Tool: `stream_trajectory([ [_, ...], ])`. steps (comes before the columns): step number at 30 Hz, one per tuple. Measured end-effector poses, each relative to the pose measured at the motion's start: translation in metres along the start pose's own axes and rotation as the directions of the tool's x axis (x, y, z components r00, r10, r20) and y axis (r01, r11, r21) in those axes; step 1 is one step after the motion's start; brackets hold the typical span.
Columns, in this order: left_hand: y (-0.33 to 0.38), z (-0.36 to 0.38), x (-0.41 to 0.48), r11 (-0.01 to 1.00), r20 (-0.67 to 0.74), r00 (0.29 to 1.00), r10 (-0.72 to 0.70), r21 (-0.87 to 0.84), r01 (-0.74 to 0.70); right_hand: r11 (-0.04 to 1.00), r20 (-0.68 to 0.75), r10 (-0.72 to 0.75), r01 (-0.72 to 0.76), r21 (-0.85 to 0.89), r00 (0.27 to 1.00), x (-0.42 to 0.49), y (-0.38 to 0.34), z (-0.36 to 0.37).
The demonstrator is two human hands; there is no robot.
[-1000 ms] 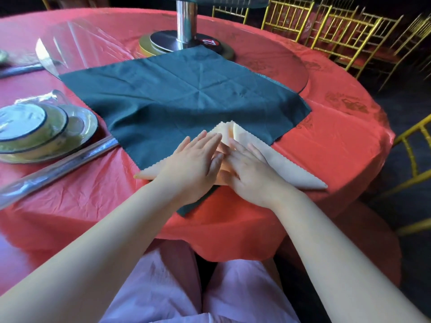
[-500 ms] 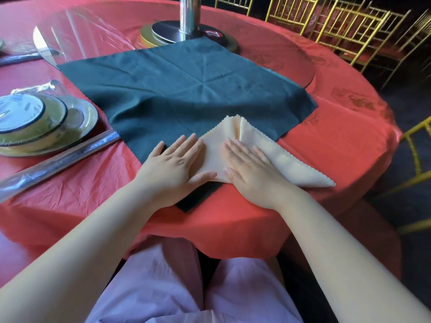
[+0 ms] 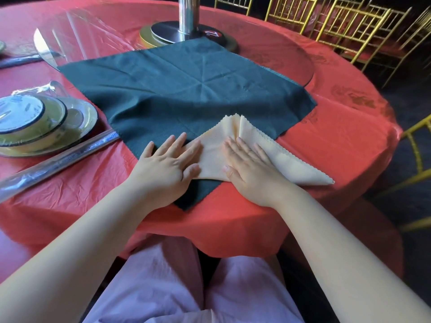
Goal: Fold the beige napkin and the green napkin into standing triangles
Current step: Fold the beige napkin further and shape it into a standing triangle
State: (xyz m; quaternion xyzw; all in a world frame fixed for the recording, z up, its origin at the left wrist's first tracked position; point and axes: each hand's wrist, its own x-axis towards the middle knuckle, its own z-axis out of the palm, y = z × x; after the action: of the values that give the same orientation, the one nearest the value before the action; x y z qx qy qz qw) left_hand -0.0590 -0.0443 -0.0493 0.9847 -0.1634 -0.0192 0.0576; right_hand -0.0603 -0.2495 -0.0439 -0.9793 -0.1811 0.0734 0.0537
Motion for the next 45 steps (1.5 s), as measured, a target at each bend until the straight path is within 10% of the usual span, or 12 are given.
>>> stream_trajectory([
  [4, 0.009, -0.008, 0.006, 0.995, 0.053, 0.996, -0.078, 0.063, 0.075, 0.986, -0.035, -0.045, 0.05, 0.161, 0.998, 0.001, 0.003, -0.005],
  [9, 0.041, -0.011, 0.017, 0.994, -0.014, 0.995, 0.101, -0.031, -0.101, 0.967, -0.44, 0.116, -0.001, 0.254, 0.89, -0.012, 0.02, -0.018],
  [15, 0.071, 0.0, 0.023, 0.968, -0.066, 0.988, 0.14, -0.199, -0.151, 0.988, -0.083, 0.143, -0.138, 0.068, 0.986, -0.02, 0.044, -0.014],
  [23, 0.08, 0.011, 0.027, 0.983, 0.01, 0.983, 0.182, -0.038, -0.182, 0.99, -0.048, 0.109, -0.103, 0.101, 0.993, -0.015, 0.046, -0.008],
  [29, 0.08, 0.013, 0.029, 0.984, 0.03, 0.984, 0.177, -0.023, -0.176, 0.899, -0.182, 0.324, -0.242, 0.364, 0.928, -0.031, 0.08, -0.029],
  [35, 0.08, 0.012, 0.029, 0.984, 0.019, 0.984, 0.18, -0.021, -0.179, 0.751, 0.09, 0.424, -0.406, 0.522, 0.901, -0.049, 0.106, -0.048],
  [45, 0.078, 0.01, 0.027, 0.966, -0.088, 0.977, 0.196, -0.151, -0.208, 0.51, 0.047, 0.334, -0.222, 0.831, 0.942, -0.063, 0.092, -0.08],
])
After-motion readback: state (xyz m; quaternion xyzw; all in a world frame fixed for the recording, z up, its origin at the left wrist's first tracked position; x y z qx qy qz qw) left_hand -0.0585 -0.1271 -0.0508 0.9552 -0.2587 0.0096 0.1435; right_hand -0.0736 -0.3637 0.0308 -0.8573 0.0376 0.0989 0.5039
